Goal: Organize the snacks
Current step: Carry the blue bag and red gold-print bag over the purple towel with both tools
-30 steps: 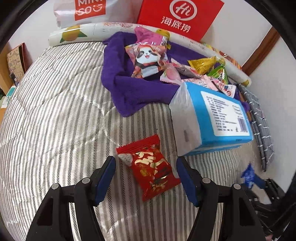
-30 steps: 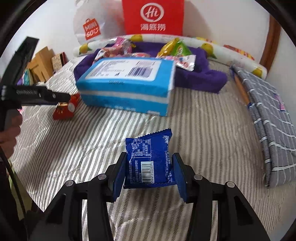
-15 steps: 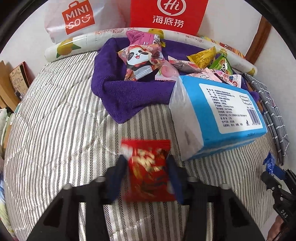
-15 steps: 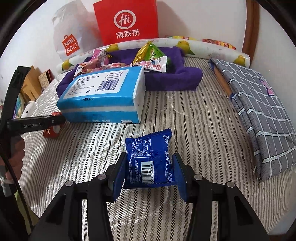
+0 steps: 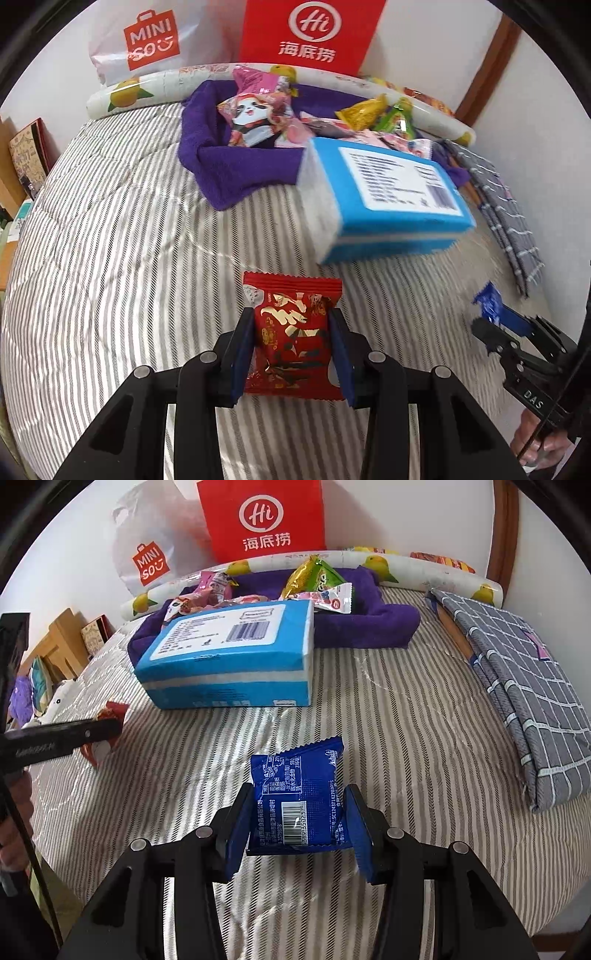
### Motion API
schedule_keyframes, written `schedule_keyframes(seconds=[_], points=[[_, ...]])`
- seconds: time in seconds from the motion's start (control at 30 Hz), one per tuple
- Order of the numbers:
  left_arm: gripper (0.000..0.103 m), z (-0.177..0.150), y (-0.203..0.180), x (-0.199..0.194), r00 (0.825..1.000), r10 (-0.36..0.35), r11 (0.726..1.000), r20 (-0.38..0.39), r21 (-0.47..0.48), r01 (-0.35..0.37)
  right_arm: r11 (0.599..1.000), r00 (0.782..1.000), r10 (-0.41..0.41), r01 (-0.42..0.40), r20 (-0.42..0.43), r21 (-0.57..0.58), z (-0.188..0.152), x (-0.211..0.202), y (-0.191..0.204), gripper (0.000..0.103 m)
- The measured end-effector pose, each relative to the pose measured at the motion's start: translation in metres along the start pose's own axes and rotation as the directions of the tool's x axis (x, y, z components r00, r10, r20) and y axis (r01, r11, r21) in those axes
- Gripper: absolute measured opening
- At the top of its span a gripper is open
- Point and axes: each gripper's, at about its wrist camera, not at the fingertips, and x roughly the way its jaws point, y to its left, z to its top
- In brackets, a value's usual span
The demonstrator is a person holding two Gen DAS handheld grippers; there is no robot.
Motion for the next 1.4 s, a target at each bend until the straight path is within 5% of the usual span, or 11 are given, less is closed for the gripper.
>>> schedule_keyframes(seconds=[0.37, 0.83, 1.4], points=[[0.037, 0.0, -0.035, -0.048, 0.995, -0.072, 0.996, 0.068, 0.053, 0.069, 0.999, 0.996, -0.009, 0.005, 0.093, 0.036, 0.013, -0.056, 0.004, 0.048], [0.037, 0.032, -0.053, -0.111, 0.978, -0.087, 0.993, 0.192, 0.1, 0.068, 1.0, 0.977, 0.01, -0.013, 0.211, 0.011, 0.054, -0.113, 0.019, 0.048], [0.037, 0.077, -0.057, -0.128, 0.965, -0.099, 0.99, 0.243, 0.121, 0.071, 0.999, 0.965, 0.016, -0.023, 0.263, 0.025, 0.104, -0.124, 0.017, 0.048]])
